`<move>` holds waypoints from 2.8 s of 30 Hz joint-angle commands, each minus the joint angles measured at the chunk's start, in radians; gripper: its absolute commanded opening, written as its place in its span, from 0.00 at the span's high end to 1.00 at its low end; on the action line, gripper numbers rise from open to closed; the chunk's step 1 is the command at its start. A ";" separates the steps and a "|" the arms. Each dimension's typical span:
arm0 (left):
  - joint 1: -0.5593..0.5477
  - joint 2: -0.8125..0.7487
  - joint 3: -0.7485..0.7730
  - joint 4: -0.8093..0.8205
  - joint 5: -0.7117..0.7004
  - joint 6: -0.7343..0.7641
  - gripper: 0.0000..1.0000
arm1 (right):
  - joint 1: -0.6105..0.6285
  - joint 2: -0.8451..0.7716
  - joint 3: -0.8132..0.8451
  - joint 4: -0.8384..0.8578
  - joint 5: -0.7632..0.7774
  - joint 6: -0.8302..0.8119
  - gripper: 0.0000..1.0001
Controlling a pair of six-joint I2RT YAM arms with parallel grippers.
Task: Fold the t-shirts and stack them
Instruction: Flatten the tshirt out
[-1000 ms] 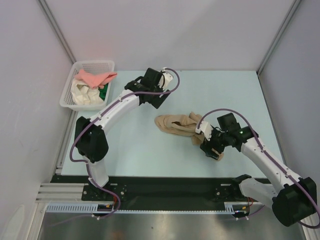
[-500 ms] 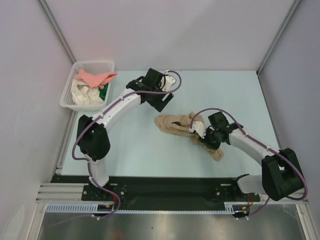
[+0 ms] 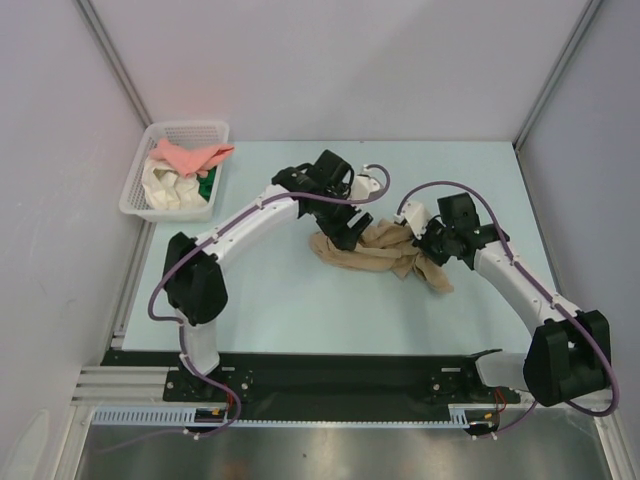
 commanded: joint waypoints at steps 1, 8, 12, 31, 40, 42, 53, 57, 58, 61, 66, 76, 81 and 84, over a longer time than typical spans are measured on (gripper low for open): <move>-0.019 0.056 0.082 -0.022 0.089 -0.012 0.19 | -0.006 -0.021 0.041 0.006 -0.027 0.022 1.00; -0.054 0.153 0.139 0.000 -0.004 -0.023 0.27 | -0.006 -0.035 0.036 0.012 -0.035 0.031 1.00; -0.051 0.196 0.154 0.001 -0.086 -0.017 0.56 | -0.009 -0.040 0.039 0.025 -0.036 0.040 1.00; 0.020 -0.433 -0.076 0.027 -0.320 0.222 1.00 | -0.107 -0.378 0.193 -0.101 -0.071 0.062 1.00; 0.020 -0.714 -0.272 0.212 -0.392 0.343 1.00 | -0.112 -0.514 0.173 -0.080 -0.032 0.084 1.00; 0.032 -0.706 -0.362 0.304 -0.419 0.359 1.00 | -0.126 -0.479 0.144 0.027 -0.031 0.104 1.00; 0.270 0.073 -0.009 0.518 -0.709 0.235 0.64 | -0.250 0.207 0.273 0.384 -0.050 0.127 0.68; 0.259 0.099 0.182 0.429 -0.658 0.141 0.39 | -0.267 0.284 0.495 0.350 -0.005 0.229 0.40; 0.248 0.044 0.152 0.431 -0.640 0.152 0.36 | -0.268 0.252 0.486 0.351 -0.024 0.229 0.39; 0.202 -0.030 -0.011 0.400 -0.551 0.204 0.34 | -0.268 0.175 0.342 0.353 -0.096 0.187 0.38; 0.148 -0.085 -0.197 0.331 -0.403 0.235 0.47 | -0.241 0.020 0.113 0.293 -0.163 0.112 0.37; 0.105 0.140 -0.094 0.164 -0.388 0.267 0.55 | -0.221 -0.034 0.076 0.200 -0.171 0.170 0.36; 0.102 0.180 -0.085 0.138 -0.385 0.290 0.53 | -0.222 -0.024 0.075 0.193 -0.170 0.166 0.36; 0.102 0.188 -0.093 0.136 -0.386 0.291 0.54 | -0.221 -0.021 0.073 0.193 -0.170 0.173 0.36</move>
